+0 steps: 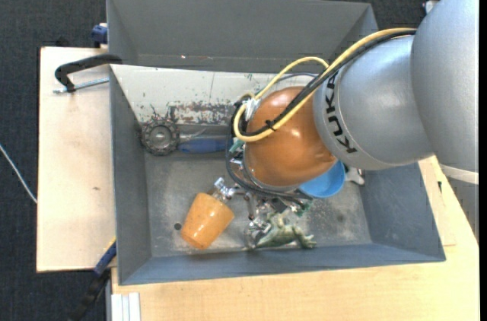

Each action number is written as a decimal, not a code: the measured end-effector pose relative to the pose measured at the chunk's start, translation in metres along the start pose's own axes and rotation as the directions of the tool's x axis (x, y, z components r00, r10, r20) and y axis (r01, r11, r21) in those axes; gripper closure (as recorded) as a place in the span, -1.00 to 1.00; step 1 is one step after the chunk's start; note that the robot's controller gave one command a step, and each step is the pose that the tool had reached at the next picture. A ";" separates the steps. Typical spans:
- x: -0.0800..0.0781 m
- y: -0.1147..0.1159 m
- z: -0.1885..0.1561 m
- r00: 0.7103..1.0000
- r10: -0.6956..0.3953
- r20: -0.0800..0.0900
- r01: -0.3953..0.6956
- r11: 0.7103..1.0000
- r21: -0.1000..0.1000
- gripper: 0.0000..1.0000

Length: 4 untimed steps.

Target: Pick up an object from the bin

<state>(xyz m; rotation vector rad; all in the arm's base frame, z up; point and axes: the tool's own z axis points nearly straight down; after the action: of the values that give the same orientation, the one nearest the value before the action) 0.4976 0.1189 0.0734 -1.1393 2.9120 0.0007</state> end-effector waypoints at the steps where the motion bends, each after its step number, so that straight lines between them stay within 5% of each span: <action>1: 0.003 0.001 0.001 1.000 0.001 -0.012 -0.001 1.000 -0.004 1.00; 2: 0.002 0.001 0.001 1.000 0.001 -0.007 -0.001 1.000 -0.003 -1.00; 3: 0.024 -0.073 0.001 0.994 -0.105 -0.001 0.105 0.994 -0.001 -1.00; 4: 0.149 -0.187 -0.082 1.000 0.029 -0.010 -0.029 1.000 0.005 -1.00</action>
Offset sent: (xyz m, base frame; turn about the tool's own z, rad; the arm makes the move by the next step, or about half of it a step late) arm 0.0000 0.0000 0.0000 0.0000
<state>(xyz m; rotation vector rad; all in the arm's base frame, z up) 0.5137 -0.1197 0.1541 -1.0996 2.9349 -0.0113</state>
